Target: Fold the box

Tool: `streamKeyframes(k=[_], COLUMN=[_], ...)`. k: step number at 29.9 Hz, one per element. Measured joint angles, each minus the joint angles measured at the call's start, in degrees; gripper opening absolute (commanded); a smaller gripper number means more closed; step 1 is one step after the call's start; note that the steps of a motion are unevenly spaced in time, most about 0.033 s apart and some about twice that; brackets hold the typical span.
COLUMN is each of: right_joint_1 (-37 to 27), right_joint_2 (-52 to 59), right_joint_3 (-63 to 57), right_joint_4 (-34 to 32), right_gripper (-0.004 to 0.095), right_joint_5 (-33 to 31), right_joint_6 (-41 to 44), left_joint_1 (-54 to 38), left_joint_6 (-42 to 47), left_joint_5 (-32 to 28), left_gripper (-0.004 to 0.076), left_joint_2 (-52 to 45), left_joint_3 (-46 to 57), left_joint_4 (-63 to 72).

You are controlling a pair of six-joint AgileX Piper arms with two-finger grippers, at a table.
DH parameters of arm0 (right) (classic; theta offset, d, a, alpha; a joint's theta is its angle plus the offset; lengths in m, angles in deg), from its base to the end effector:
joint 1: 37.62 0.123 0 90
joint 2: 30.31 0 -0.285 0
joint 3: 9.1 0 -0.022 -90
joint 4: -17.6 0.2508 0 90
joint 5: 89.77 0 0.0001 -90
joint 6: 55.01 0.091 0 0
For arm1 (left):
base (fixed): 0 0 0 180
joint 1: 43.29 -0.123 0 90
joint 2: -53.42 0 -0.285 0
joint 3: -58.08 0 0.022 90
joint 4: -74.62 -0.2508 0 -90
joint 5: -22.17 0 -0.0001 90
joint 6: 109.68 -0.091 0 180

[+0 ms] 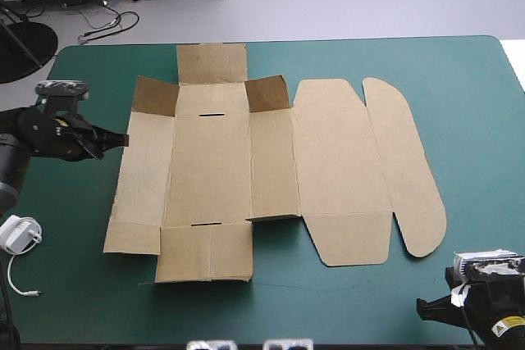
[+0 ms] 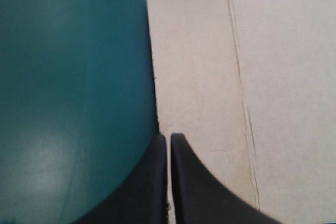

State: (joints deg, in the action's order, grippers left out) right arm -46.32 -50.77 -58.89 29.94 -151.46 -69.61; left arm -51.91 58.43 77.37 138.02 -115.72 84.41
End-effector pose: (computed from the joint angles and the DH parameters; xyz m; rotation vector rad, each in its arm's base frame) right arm 0.0309 0.0126 0.2689 -0.0971 2.2759 0.0582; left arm 0.2739 0.0287 0.3508 0.0029 2.5288 -0.0745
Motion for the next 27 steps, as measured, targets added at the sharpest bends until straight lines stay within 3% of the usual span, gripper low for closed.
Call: streamKeyframes(k=[5,10,21,24,27], right_joint_1=[0.0,0.0,0.0,0.0,0.0], right_joint_2=[0.0,0.0,0.0,0.0,0.0], right_joint_3=[0.0,0.0,0.0,0.0,0.0], right_joint_4=[0.0,0.0,0.0,0.0,0.0], right_gripper=[-0.002,-0.002,-0.002,-0.002,-0.002], right_joint_5=[0.0,0.0,0.0,0.0,0.0], right_joint_6=[0.0,0.0,0.0,0.0,0.0], left_joint_1=[-14.2,-22.2,-24.0,-24.0,-24.0], left_joint_6=[-7.8,-13.9,-22.2,-23.1,-24.0], left_joint_5=[7.2,12.6,11.8,11.9,12.1], left_gripper=[0.0015,0.0014,0.002,0.0085,0.0202], left_joint_2=[4.2,8.1,12.2,12.2,12.2], left_joint_3=[-0.1,3.8,10.5,10.5,10.5], left_joint_4=[12.5,18.7,30.3,32.0,32.2])
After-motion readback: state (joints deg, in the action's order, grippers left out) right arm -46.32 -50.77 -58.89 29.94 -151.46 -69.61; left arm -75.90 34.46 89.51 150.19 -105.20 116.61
